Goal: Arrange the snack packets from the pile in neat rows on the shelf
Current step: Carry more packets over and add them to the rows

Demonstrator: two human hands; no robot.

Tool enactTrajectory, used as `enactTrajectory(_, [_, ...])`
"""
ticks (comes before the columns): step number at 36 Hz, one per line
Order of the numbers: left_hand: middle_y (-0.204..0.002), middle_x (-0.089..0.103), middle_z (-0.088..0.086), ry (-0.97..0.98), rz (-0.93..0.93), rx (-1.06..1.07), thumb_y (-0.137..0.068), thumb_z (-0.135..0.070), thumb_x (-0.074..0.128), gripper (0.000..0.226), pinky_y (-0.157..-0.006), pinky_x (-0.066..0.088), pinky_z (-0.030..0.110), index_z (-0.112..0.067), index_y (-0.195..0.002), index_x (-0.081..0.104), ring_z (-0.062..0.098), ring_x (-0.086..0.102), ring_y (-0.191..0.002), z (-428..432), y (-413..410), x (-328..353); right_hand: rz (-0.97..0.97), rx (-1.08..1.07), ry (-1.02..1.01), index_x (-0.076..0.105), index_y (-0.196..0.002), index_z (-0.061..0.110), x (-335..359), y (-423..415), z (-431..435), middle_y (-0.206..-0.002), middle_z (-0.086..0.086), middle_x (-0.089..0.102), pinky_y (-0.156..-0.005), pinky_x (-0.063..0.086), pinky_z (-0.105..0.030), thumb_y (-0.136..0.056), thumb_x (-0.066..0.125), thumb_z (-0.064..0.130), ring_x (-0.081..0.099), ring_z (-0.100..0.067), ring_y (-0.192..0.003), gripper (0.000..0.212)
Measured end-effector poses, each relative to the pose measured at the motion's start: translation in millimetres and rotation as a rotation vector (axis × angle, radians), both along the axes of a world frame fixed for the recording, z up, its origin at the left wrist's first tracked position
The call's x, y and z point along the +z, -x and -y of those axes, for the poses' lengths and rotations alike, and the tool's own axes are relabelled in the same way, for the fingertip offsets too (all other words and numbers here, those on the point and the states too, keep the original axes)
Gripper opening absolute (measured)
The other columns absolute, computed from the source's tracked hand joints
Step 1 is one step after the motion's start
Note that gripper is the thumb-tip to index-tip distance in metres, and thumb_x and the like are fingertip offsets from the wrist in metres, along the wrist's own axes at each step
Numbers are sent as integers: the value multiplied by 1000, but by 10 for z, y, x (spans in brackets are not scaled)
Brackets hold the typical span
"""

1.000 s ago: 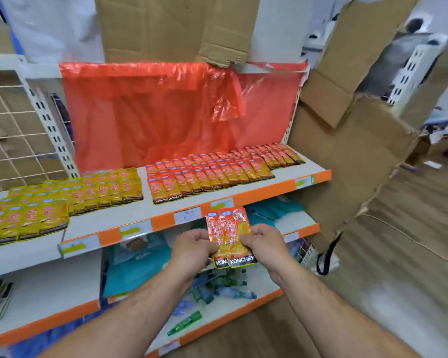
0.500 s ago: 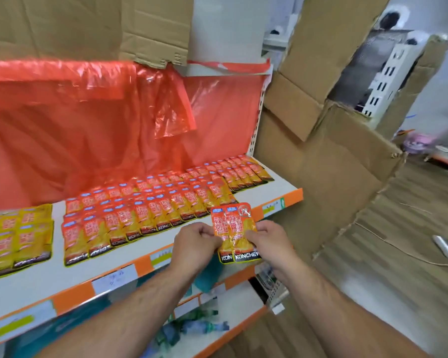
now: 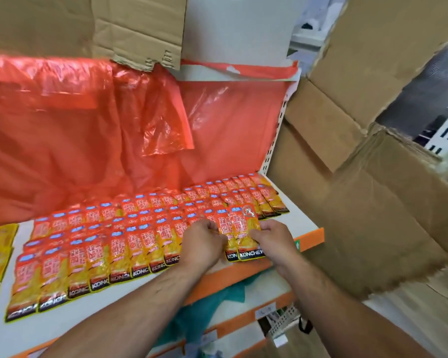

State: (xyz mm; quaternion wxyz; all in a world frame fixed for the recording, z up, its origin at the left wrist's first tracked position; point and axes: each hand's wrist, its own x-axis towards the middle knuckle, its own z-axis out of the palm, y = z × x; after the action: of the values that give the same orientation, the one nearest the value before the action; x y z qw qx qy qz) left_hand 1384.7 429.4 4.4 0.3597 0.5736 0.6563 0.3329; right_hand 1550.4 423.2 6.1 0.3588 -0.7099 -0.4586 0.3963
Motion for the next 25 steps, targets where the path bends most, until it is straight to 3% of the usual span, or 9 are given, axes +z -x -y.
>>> enactTrajectory(3, [-72, 66, 2, -7, -28, 62, -72, -9, 72, 21, -60, 42, 28, -21, -70, 55, 23, 63, -71, -138, -133, -43, 1, 43, 27, 67, -87, 3, -96, -123, -241, -86, -14, 72, -69, 51, -39, -82, 66, 20, 66, -25, -75, 18])
enactTrajectory(6, [-72, 66, 0, -1, -71, 110, -71, -10, 72, 22, -64, 48, 29, -22, -72, 54, 22, 65, -73, -225, -235, -60, -21, 107, 69, 68, -98, 12, -161, -212, -447, -99, -9, 72, -77, 51, -37, -82, 68, 28, 66, -21, -87, 22])
enactTrajectory(8, [-75, 66, -2, 2, -97, 151, -73, -13, 73, 19, -66, 50, 28, -22, -81, 58, 20, 64, -75, -270, -290, -73, -9, 160, 66, 63, -84, 15, -159, -243, -548, -79, -4, 63, -65, 43, -31, -85, 67, 23, 58, -19, -72, 10])
enactTrajectory(10, [-77, 66, -3, 6, -101, 192, -73, -15, 73, 19, -68, 55, 31, -21, -85, 60, 19, 65, -74, -304, -346, -99, -8, 189, 51, 39, -61, 20, -179, -276, -653, -59, 2, 33, -59, 27, -31, -87, 64, 12, 35, -19, -58, 37])
enactTrajectory(12, [-78, 67, -3, 1, -121, 220, -73, -17, 73, 18, -68, 57, 34, -20, -87, 62, 18, 66, -73, -332, -407, -116, -9, 211, 41, 29, -60, 23, -210, -306, -742, -59, 5, 22, -63, 25, -32, -86, 64, 9, 28, -18, -61, 46])
enactTrajectory(20, [-87, 72, 7, -42, -289, 306, -81, -17, 66, 16, -71, 55, 36, -12, -96, 66, 24, 67, -78, -408, -583, -212, 77, 315, 35, 31, -55, 21, -330, -379, -888, -50, 4, 28, -58, 27, -33, -88, 65, 14, 32, -19, -54, 48])
enactTrajectory(25, [-92, 72, 11, -28, -376, 299, -84, -17, 60, 13, -72, 53, 35, -12, -96, 63, 31, 67, -86, -438, -652, -231, 176, 360, -16, 34, -55, 20, -296, -441, -918, -51, 5, 31, -51, 30, -27, -90, 65, 18, 34, -19, -49, 46])
